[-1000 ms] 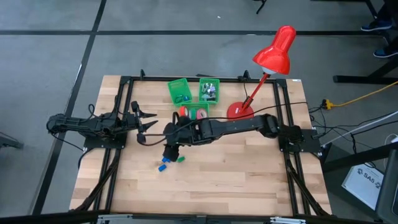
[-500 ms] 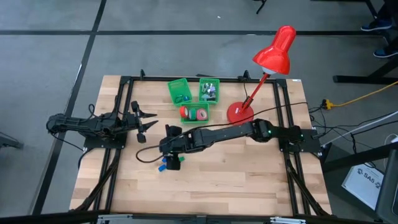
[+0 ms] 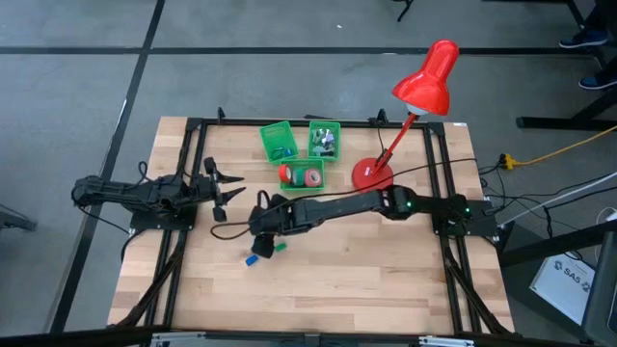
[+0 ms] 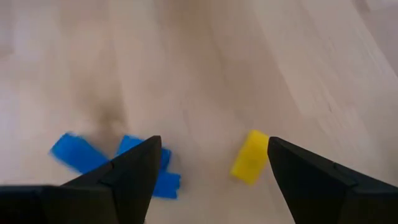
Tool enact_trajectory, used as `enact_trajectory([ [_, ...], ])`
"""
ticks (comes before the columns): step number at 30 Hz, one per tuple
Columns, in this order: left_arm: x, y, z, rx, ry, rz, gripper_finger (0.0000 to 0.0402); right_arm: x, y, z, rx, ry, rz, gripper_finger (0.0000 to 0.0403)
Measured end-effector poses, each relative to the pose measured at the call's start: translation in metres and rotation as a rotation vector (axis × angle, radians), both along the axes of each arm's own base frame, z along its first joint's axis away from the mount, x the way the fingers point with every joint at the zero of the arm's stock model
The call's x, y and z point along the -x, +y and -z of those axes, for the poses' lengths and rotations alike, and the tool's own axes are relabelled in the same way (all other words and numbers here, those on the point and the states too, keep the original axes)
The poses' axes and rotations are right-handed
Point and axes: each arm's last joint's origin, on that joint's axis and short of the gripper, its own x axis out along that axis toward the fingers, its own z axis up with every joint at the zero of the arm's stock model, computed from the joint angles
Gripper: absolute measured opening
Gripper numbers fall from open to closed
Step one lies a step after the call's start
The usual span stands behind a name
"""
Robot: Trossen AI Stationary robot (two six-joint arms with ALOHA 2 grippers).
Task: Pick and place Stapler, Stapler remover, tape
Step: Put the yellow stapler into the left green bin
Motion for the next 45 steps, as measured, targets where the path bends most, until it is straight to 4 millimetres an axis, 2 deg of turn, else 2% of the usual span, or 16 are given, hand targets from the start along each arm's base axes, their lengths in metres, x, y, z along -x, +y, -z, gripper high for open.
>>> enact_trajectory([
  [7,0.0,0.0,0.0,0.0,0.004,0.0,0.0127,-0.004,-0.001,0.028,0.039,0.035,0.042,0.03],
  [13,0.0,0.0,0.0,0.0,0.004,0.0,0.0128,-0.003,-0.003,0.035,0.111,0.047,0.091,0.0294],
  [17,0.0,0.0,0.0,0.0,0.004,0.0,0.0128,-0.003,-0.004,0.035,0.11,0.048,0.093,0.0256],
  [25,0.0,0.0,0.0,0.0,0.004,0.0,0.0127,-0.003,-0.003,0.037,0.111,0.055,0.086,0.0145],
  [30,0.0,0.0,0.0,0.0,0.004,0.0,0.0127,-0.002,-0.004,0.04,0.111,0.07,0.085,0.0102],
  [34,0.0,0.0,0.0,0.0,0.004,0.0,0.0127,-0.002,-0.004,0.042,0.113,0.076,0.085,0.0087],
  [45,0.0,0.0,0.0,0.0,0.004,0.0,0.0128,-0.001,-0.004,0.043,0.122,0.1,0.074,0.0084],
])
